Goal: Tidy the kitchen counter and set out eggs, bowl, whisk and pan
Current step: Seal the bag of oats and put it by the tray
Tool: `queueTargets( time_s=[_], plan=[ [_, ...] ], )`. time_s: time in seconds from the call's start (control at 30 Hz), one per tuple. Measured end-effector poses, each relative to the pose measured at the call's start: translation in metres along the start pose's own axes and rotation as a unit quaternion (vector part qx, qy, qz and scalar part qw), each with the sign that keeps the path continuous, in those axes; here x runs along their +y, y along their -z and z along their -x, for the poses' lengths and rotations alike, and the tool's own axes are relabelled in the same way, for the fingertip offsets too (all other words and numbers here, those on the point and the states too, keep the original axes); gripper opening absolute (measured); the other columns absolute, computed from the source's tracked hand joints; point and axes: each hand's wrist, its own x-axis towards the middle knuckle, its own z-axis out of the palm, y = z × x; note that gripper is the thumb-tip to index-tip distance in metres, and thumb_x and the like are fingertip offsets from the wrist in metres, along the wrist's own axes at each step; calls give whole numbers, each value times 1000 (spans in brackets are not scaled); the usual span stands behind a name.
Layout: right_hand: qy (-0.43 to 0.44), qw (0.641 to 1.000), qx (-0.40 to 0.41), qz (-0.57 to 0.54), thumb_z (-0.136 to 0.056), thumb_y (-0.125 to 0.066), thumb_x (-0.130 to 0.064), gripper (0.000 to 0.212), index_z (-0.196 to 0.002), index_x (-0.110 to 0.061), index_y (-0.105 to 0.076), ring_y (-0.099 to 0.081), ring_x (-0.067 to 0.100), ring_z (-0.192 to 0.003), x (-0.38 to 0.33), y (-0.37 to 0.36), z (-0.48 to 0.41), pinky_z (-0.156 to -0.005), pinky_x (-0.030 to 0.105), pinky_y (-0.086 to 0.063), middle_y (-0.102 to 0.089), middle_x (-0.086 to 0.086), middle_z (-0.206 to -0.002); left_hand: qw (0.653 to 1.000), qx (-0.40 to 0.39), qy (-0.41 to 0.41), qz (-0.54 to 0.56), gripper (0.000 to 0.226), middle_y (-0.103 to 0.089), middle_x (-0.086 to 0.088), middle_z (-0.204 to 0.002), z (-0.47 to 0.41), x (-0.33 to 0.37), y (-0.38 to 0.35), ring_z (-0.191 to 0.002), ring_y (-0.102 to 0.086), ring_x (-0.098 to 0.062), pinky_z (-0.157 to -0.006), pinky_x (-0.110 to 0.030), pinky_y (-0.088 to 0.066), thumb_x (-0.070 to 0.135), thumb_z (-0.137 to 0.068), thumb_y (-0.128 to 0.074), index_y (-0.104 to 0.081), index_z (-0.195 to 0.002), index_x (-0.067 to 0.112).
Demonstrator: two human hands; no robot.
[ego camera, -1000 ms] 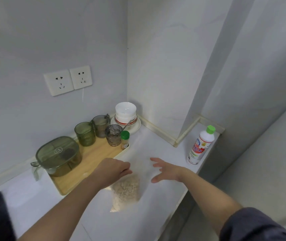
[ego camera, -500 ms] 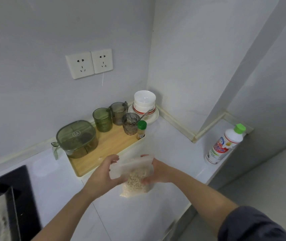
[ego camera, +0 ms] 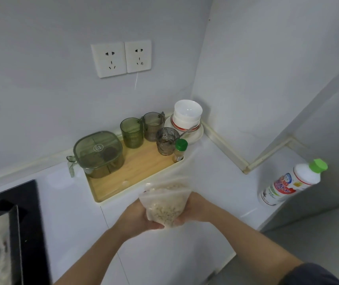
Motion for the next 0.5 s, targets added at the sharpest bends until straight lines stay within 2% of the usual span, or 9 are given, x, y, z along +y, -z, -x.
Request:
queueTargets(
  time_s=[0.07, 0.13, 0.2, 0.23, 0.3, 0.33, 0.5],
  plan=[
    [18, 1000, 7, -4, -57, -86, 6, 81, -126, -22, -54, -66, 10, -89, -10, 4, -3, -63, 28, -55, -68, -11, -99, 999, 27, 16, 13, 77, -58, 30, -112, 1, 2, 6, -105, -57, 5, -80, -12, -50, 45, -53, -89, -52, -121, 44],
    [43, 999, 25, 5, -59, -88, -5, 89, -133, -29, -44, -57, 7, -110, -25, 10, -11, -80, 25, -54, -59, -18, -117, 997, 70, 27, 31, 73, -58, 30, -108, -4, 5, 17, -102, -56, 9, -76, -9, -49, 35, -54, -91, -53, -116, 42],
    [70, 997, 24, 6, -64, -85, -7, 89, -132, -36, -36, -48, 6, -123, -43, 18, -26, -102, 31, -44, -50, -25, -125, 992, 115, 38, 24, 70, -57, 28, -108, -16, 7, 32, -100, -54, 10, -80, -7, -45, 29, -57, -91, -51, -114, 39],
    [78, 997, 21, 9, -66, -83, -6, 89, -132, -37, -32, -44, 8, -127, -51, 22, -36, -108, 35, -39, -48, -25, -126, 990, 134, 40, 19, 70, -58, 22, -112, -24, 7, 39, -103, -54, 6, -87, -13, -45, 29, -58, -90, -51, -116, 35],
    [88, 996, 18, 19, -70, -79, -4, 89, -136, -36, -28, -40, 9, -132, -65, 28, -58, -112, 38, -35, -47, -19, -130, 987, 154, 45, 24, 67, -60, 12, -118, -41, 2, 50, -110, -55, -6, -94, -27, -46, 24, -62, -88, -51, -118, 30],
    [94, 995, 19, 26, -71, -78, -4, 89, -137, -36, -28, -40, 9, -133, -71, 30, -68, -111, 38, -36, -48, -16, -131, 985, 165, 48, 26, 65, -60, 10, -118, -49, -2, 53, -111, -55, -9, -95, -29, -46, 21, -64, -87, -52, -118, 27],
    [95, 994, 30, 52, -78, -73, -12, 81, -143, -32, -29, -44, 12, -131, -75, 34, -116, -108, 43, -41, -49, -8, -137, 980, 192, 42, -18, 54, -56, 9, -114, -78, -21, 59, -109, -53, -13, -84, -22, -41, 20, -76, -78, -52, -123, 16]
  ],
)
